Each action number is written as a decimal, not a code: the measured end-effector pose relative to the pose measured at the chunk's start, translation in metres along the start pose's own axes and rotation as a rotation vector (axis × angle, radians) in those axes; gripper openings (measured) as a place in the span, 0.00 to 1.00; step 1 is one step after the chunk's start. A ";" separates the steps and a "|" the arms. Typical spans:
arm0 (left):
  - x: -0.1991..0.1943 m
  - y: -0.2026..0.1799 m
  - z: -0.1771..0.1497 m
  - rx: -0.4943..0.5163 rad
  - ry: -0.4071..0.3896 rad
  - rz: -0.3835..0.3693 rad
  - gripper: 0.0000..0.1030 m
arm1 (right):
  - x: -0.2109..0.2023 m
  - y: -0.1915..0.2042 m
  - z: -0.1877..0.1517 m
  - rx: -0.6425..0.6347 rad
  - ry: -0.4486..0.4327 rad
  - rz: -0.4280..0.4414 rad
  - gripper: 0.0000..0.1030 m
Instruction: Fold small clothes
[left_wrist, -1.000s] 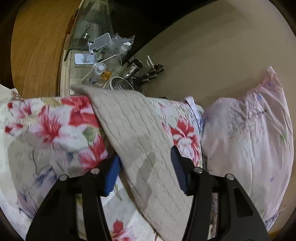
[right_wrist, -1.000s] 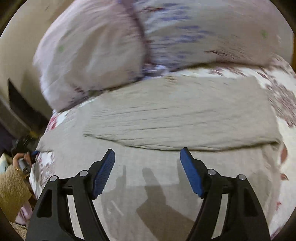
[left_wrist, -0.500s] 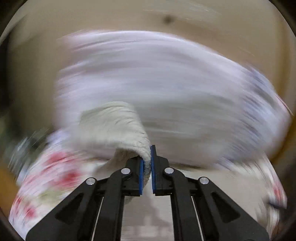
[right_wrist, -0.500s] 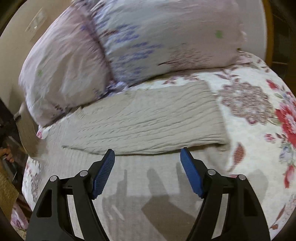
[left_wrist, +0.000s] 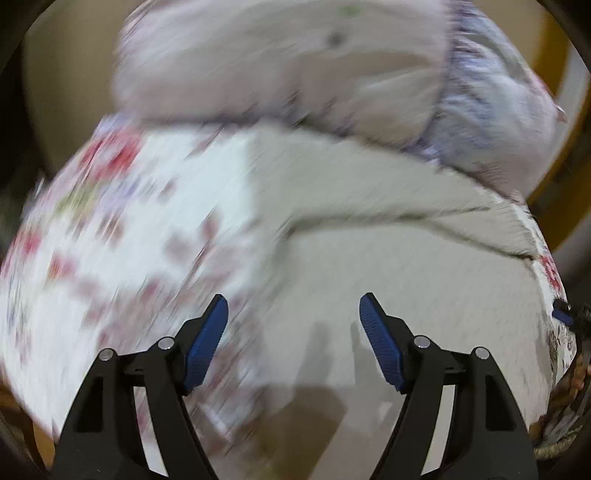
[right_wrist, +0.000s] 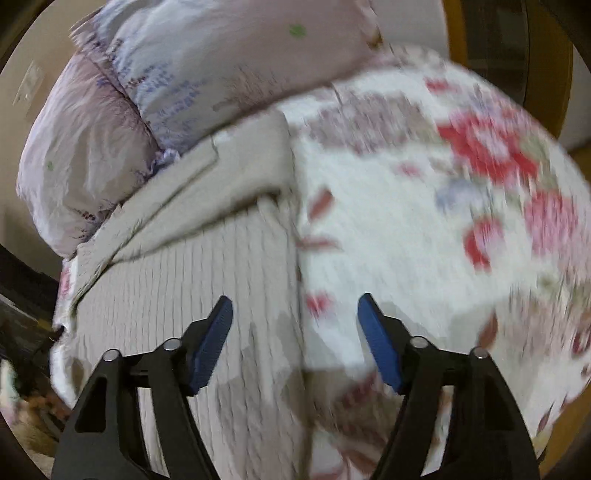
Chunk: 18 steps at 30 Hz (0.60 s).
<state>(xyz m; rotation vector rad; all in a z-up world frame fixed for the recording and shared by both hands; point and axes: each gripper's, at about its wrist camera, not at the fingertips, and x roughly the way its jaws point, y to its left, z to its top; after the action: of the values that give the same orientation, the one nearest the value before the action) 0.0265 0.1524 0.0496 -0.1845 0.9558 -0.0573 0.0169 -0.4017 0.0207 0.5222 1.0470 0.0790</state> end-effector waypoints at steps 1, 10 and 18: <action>-0.002 0.009 -0.010 -0.033 0.032 -0.015 0.71 | 0.001 -0.004 -0.006 0.013 0.032 0.028 0.55; -0.045 -0.003 -0.093 -0.178 0.152 -0.276 0.48 | 0.014 -0.004 -0.084 0.101 0.366 0.389 0.09; -0.030 -0.010 -0.084 -0.238 0.238 -0.436 0.07 | 0.012 0.032 -0.005 0.028 0.177 0.512 0.07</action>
<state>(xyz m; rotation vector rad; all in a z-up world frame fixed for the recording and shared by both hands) -0.0586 0.1355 0.0282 -0.6151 1.1445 -0.3748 0.0243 -0.3676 0.0233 0.8109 1.0653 0.5716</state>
